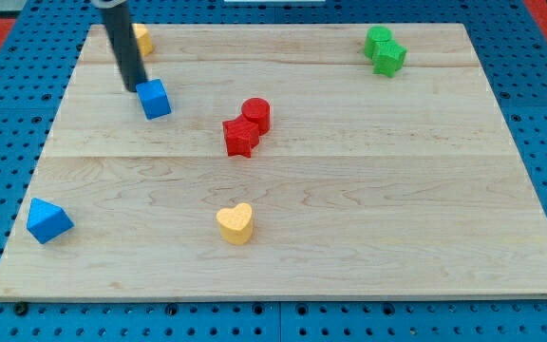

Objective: Push the blue cube towards the blue triangle

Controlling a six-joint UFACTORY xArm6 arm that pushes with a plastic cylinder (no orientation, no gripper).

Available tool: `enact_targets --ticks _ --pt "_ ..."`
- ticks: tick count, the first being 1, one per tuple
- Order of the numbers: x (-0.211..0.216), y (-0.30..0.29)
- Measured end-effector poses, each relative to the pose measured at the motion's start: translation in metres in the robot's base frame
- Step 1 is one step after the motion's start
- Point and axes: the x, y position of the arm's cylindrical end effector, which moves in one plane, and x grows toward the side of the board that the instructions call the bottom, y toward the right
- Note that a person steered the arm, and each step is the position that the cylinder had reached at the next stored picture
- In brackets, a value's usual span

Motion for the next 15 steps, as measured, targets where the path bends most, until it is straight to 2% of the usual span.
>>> enact_targets --ticks 1,2,4,5,6,9,14,15 --pt "-0.002 0.007" --pt "-0.050 0.029" --pt "-0.043 0.087" --pt "-0.016 0.087" --pt "-0.006 0.087" --pt "-0.018 0.103" --pt "-0.015 0.120" --pt "-0.040 0.063"
